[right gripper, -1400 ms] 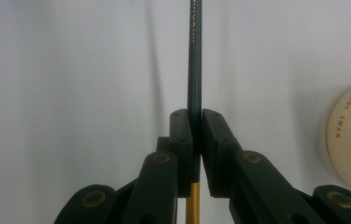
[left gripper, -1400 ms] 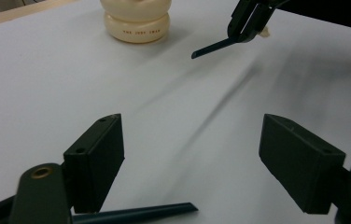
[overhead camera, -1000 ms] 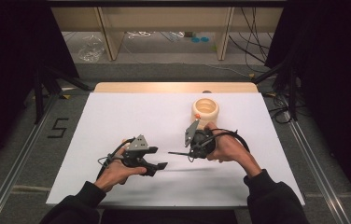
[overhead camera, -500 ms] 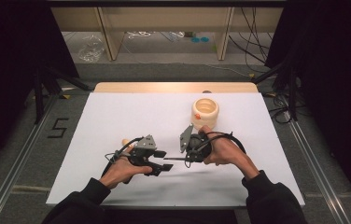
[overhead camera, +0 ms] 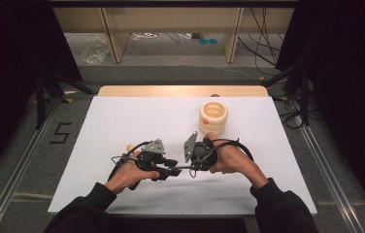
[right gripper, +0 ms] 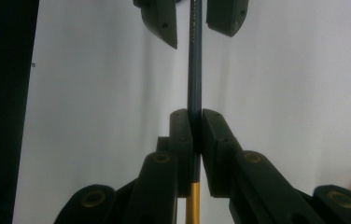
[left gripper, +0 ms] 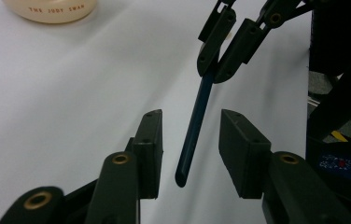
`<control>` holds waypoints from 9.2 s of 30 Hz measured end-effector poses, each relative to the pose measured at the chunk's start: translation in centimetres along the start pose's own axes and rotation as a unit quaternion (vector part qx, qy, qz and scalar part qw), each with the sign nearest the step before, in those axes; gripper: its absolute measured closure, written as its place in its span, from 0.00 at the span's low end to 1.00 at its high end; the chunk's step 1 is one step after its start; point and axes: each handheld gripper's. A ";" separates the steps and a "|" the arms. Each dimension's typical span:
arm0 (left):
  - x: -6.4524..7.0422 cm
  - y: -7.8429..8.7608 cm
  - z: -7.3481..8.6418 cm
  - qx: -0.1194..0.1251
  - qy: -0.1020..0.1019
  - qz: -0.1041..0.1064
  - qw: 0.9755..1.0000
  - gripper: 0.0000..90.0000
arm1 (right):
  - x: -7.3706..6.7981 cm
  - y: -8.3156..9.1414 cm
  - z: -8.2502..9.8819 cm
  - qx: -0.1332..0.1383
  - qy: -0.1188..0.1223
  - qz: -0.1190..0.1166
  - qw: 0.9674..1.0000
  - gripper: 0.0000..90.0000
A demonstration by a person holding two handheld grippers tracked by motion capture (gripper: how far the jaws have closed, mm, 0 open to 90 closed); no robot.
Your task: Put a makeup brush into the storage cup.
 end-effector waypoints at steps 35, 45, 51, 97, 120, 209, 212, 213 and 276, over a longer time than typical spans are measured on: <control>0.2 -0.8 -0.4 -0.017 0.030 0.036 0.999 0.85 | -0.7 -0.2 -1.0 -0.017 0.047 -0.005 0.999 0.93; 0.3 -0.8 -0.6 -0.025 0.029 0.050 0.998 0.83 | -0.8 -0.3 -1.0 -0.022 0.045 -0.004 0.999 0.93; 0.1 -0.8 -0.8 -0.042 0.028 0.056 0.997 0.79 | -0.8 -0.4 -1.0 -0.024 0.051 -0.005 0.998 0.93; 0.0 -1.8 -1.1 -0.123 0.066 0.073 0.988 0.86 | -2.1 -1.3 -1.8 -0.052 0.049 -0.007 0.997 0.93; -0.4 -1.7 -0.8 -0.094 0.077 0.083 0.989 0.94 | -1.9 -1.3 -1.7 -0.031 0.073 -0.009 0.997 0.92; -1.5 2.0 -2.3 0.126 0.114 0.001 0.985 0.94 | 0.3 -0.4 5.8 0.482 -0.422 0.077 0.764 0.47; -1.4 1.9 -2.3 0.132 0.114 -0.002 0.985 0.94 | 0.3 -0.4 5.7 0.486 -0.426 0.073 0.760 0.51; -1.4 1.9 -2.3 0.133 0.113 -0.002 0.985 0.94 | 0.3 -0.5 5.7 0.485 -0.427 0.071 0.760 0.52; -0.4 -0.4 -1.6 0.106 0.094 0.015 0.990 0.88 | -0.5 -0.2 3.9 0.517 -0.361 0.048 0.774 0.93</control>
Point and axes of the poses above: each handheld gripper's, and its own axes: y roughly backward along the jaws, z roughly out of its underside, x roughly to its right, and after that the axes turned 8 degrees about x, right-handed
